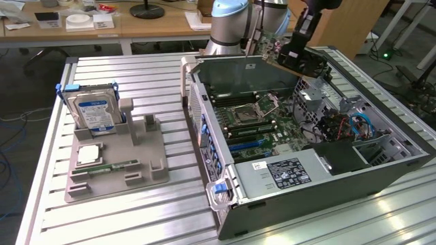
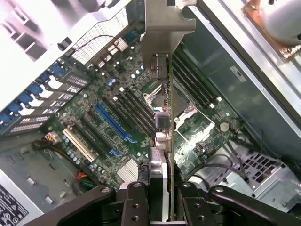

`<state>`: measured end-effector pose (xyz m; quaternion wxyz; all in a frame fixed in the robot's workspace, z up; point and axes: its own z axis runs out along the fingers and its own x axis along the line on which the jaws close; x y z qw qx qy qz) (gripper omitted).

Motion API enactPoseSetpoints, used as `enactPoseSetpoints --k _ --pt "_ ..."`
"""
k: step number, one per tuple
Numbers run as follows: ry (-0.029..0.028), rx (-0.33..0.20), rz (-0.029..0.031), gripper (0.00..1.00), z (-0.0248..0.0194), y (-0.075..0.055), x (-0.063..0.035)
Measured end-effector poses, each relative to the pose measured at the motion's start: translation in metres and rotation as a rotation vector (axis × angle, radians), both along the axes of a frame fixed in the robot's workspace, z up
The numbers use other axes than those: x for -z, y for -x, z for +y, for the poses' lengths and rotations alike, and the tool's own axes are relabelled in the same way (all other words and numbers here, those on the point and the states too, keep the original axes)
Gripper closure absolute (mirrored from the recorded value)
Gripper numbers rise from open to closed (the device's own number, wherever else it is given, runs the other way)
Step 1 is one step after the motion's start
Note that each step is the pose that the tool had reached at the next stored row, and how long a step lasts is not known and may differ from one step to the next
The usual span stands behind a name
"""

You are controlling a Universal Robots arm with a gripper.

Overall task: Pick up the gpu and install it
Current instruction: 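Insert the gpu into the slot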

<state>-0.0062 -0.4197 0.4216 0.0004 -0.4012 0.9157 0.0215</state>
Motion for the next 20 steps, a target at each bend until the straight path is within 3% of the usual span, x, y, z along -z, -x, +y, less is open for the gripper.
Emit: enactPoseSetpoints --k 20 --pt "0.0000 -0.263 0.0000 0.72 0.0000 0.0000 0.0001"
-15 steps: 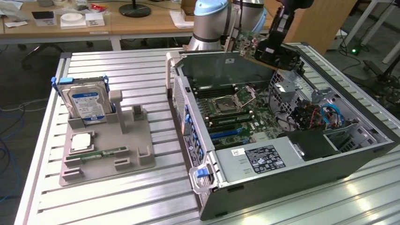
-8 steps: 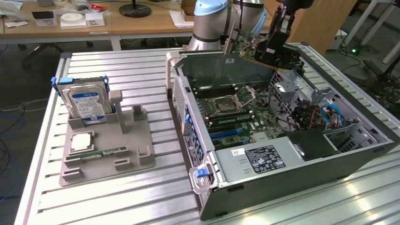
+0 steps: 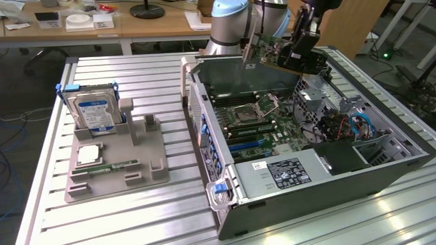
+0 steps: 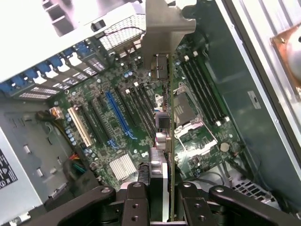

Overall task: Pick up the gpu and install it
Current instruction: 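Insert the gpu into the slot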

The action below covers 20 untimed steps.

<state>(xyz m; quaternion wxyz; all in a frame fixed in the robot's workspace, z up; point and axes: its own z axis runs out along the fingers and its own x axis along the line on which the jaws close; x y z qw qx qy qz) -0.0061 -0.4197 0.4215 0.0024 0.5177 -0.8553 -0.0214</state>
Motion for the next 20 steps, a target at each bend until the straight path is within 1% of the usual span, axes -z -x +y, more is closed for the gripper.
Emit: enactPoseSetpoints --k 8,10,11,14,18,19,20 --pt "-0.0001 -0.107 -0.0002 0.72 0.0000 -0.0001 0.0002" --pt "0.0000 -0.136 -0.0040 0.72 0.0000 -0.0001 0.0007" --pt "0.0004 -0.148 -0.0083 0.72 0.0000 -0.0001 0.0010" --pt "0.0017 -0.182 -0.0248 0.72 0.0000 -0.0001 0.0021" --pt "0.0038 -0.212 -0.0529 0.72 0.0000 -0.0001 0.0033" --pt "0.0038 -0.222 -0.0574 0.72 0.0000 -0.0001 0.0039" --pt "0.0037 -0.234 -0.0602 0.72 0.0000 -0.0002 0.0043"
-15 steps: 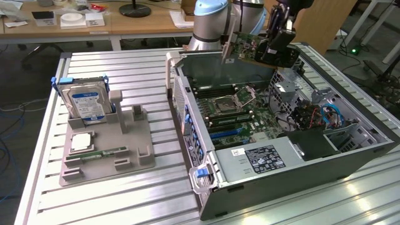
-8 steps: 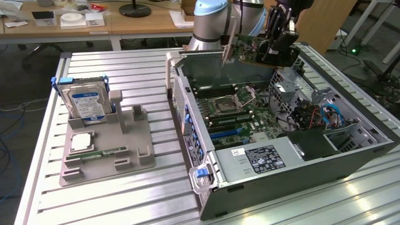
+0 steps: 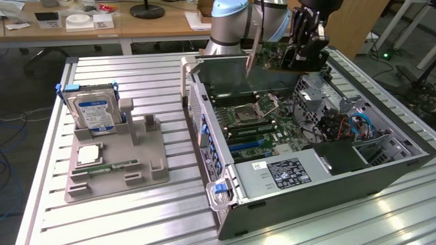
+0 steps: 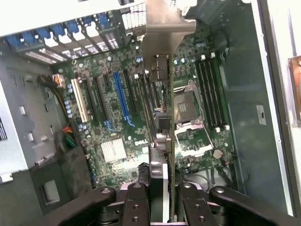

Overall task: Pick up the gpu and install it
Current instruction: 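Insert the gpu into the slot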

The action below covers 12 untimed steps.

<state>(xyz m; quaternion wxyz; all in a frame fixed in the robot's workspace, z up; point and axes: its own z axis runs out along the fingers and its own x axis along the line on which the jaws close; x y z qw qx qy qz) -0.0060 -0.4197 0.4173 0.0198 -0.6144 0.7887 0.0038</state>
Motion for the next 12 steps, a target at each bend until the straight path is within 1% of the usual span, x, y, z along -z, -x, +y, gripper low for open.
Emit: enactPoseSetpoints --k 1,4,5,8,12 --pt "-0.0011 -0.010 -0.0015 0.72 0.0000 0.0000 0.0003" --pt "-0.0106 -0.029 -0.0028 0.72 0.0000 0.0001 0.0018" --pt "-0.0119 -0.039 -0.0028 0.72 0.0000 0.0001 0.0021" --pt "-0.0127 -0.069 -0.0050 0.72 0.0000 0.0000 0.0033" --pt "-0.0126 -0.103 -0.0135 0.72 -0.0003 0.0001 0.0047"
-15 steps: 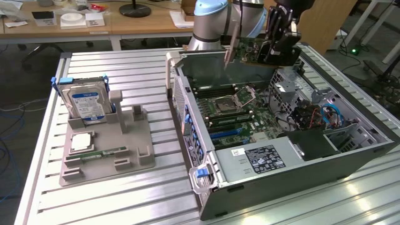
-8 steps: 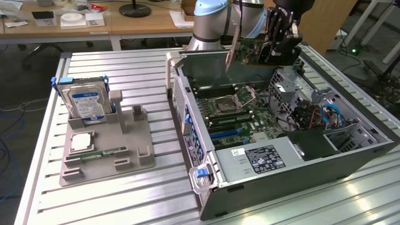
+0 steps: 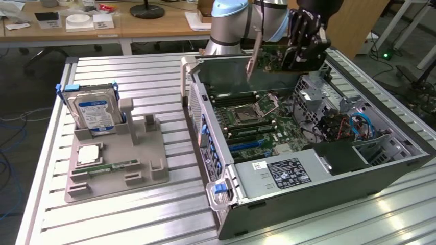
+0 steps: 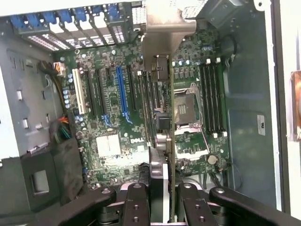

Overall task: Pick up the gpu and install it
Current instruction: 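Insert the gpu into the slot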

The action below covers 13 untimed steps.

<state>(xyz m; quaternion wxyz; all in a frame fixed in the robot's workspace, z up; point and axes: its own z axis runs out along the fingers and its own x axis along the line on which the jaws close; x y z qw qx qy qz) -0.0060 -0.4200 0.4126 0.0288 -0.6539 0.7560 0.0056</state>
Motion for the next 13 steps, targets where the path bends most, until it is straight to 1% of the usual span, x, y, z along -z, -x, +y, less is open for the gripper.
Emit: enactPoseSetpoints --k 2,6,9,13 --pt "-0.0002 -0.021 -0.0037 0.72 0.0000 -0.0001 0.0005" --pt "-0.0002 -0.061 -0.0082 0.72 0.0000 0.0000 0.0011" --pt "-0.0003 -0.080 -0.0112 0.72 -0.0001 0.0000 0.0015" --pt "-0.0002 -0.104 -0.0180 0.72 -0.0005 0.0000 0.0019"
